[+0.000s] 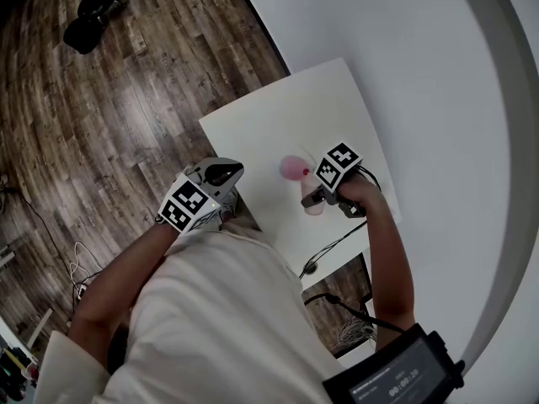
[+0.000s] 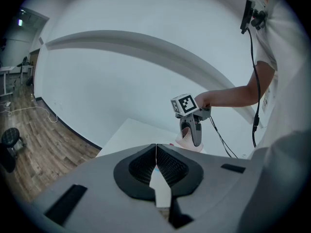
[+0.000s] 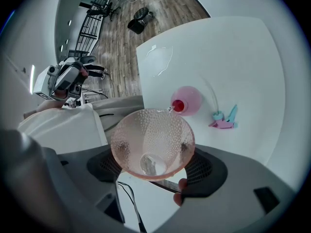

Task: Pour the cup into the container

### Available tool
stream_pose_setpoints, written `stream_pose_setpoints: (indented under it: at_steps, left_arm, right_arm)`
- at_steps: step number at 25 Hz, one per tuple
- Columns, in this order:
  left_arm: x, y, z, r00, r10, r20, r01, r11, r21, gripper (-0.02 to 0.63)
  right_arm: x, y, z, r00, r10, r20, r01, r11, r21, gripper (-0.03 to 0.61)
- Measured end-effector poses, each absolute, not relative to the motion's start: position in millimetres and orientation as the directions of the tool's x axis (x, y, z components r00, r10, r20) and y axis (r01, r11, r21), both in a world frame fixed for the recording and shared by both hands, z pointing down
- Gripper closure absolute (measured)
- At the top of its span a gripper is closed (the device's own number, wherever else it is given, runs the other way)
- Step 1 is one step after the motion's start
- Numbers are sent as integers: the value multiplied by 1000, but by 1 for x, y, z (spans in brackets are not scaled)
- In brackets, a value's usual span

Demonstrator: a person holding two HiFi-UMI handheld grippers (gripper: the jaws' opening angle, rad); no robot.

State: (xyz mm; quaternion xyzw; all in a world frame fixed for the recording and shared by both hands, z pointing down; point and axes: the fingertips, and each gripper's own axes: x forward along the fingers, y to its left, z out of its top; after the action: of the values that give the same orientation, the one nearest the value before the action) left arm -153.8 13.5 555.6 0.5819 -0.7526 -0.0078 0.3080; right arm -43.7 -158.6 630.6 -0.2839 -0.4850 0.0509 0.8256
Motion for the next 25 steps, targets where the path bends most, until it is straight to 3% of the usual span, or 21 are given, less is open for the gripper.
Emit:
stream_pose_setpoints:
  at_steps: [25]
  left_arm:
    - [-151, 10, 554, -144, -879, 454, -870, 331, 366, 603]
  right_arm:
    - [-43, -162, 630, 543, 357, 760, 200, 824, -530, 206]
